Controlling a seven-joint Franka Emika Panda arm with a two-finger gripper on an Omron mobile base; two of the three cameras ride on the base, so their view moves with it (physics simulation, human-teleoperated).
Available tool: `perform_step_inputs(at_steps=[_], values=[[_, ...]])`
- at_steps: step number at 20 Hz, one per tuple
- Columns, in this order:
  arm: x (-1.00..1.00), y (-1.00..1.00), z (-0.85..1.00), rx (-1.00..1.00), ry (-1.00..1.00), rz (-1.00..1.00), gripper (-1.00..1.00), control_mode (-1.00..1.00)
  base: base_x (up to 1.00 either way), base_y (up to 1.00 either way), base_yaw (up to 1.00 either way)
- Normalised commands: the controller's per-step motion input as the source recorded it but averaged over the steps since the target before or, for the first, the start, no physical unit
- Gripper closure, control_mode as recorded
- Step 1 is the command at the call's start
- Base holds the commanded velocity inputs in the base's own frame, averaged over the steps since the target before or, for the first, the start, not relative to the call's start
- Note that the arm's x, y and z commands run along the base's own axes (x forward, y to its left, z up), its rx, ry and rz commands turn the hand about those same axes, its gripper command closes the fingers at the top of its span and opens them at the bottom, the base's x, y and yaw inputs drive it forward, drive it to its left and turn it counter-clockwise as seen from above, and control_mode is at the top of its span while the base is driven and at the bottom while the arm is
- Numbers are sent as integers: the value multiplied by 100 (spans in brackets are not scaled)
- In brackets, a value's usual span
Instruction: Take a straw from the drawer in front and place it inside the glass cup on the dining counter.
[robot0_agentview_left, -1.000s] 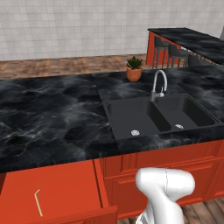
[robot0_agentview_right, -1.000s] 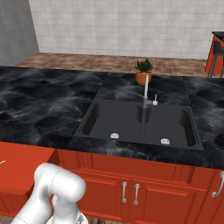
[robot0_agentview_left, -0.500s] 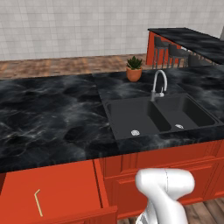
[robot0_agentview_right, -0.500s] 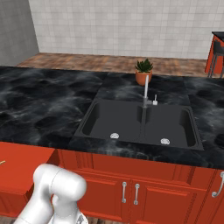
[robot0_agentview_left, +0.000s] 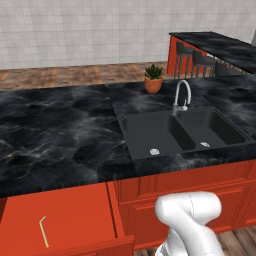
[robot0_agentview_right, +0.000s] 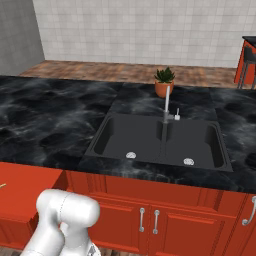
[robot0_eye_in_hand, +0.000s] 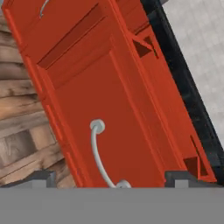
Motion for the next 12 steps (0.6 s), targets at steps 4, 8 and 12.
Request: perform_step_inputs(at_steps=[4,8,12], values=[[0,-26,100,29,18,0,-100,-100,0,0,0],[0,-41,100,29,23,0,-100,-100,0,0,0],[1,-46,100,31,29,-2,-100,-100,0,0,0]])
